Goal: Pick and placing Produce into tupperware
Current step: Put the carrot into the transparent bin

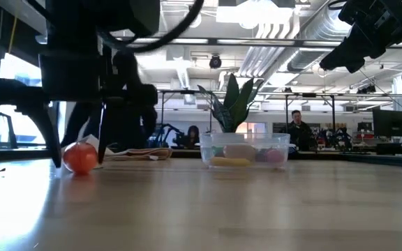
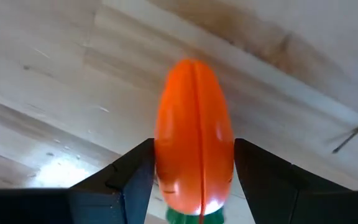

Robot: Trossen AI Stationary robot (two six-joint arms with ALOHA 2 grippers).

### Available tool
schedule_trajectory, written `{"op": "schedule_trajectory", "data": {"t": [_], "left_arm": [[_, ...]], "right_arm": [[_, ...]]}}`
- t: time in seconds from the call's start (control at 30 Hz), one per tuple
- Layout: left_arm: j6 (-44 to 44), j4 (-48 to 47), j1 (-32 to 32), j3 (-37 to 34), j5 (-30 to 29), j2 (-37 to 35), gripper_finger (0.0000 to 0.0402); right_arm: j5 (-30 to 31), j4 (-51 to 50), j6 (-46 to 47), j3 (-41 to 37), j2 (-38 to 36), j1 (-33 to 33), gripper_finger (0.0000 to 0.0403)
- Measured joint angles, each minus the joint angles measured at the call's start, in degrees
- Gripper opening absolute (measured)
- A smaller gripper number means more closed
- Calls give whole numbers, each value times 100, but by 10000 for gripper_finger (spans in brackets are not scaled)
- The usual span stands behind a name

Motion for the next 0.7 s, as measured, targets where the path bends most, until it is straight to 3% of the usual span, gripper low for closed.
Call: {"op": "schedule_trajectory", "data": {"t": [0.7], "left_arm": [[-305, 53, 113, 0, -236, 111, 205]], "right_arm": [[-1, 1, 0, 0, 1, 1, 35]]}}
